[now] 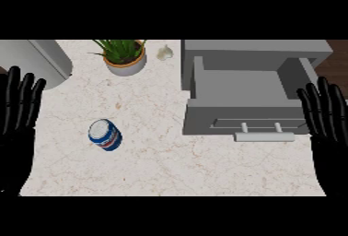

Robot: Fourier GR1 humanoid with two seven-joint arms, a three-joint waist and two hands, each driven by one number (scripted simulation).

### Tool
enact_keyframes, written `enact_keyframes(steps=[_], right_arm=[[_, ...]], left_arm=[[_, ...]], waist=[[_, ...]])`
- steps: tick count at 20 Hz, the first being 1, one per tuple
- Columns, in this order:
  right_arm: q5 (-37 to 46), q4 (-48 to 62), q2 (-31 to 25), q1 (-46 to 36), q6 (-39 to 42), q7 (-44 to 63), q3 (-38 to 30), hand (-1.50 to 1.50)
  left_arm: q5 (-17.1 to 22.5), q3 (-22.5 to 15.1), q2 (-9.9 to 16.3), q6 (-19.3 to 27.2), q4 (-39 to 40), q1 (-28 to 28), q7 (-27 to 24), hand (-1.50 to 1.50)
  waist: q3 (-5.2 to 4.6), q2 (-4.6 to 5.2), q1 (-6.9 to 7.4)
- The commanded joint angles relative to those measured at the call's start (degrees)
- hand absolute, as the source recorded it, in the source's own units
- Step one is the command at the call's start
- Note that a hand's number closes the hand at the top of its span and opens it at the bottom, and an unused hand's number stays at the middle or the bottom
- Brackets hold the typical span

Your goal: Pick up the can, place it into the drawer and close the drawer

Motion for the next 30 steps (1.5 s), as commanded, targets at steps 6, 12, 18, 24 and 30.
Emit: enact_keyframes(steps=[6,12,18,24,30], right_arm=[[1.0,-0.6,0.4,-2.9,-0.8,-0.6,0.3,-1.5],[0.2,2.6,-0.2,3.7,-2.5,10.1,-2.8,-1.5],[-3.0,-1.5,-1.5,7.0,-0.8,11.5,-6.0,-1.5],[-4.5,-0.2,-1.8,10.5,2.0,7.4,-9.0,-1.5],[-4.1,0.3,0.2,14.6,4.1,3.5,-8.1,-1.5]], left_arm=[[23.4,-14.5,5.4,-28.2,0.9,-4.7,-3.1,-1.5],[34.4,-5.1,24.3,-44.9,10.9,0.7,2.3,-1.5],[40.9,0.8,30.1,-56.2,19.4,-0.8,0.3,-1.5],[46.8,-0.4,30.2,-53.3,24.2,-5.7,7.6,-1.5],[38.6,1.4,24.2,-55.9,27.0,-4.9,7.4,-1.5]], waist=[[1.85,2.01,-3.25],[2.17,1.78,-0.17],[2.26,1.43,0.46],[2.29,1.45,0.41],[2.27,1.43,0.51]])
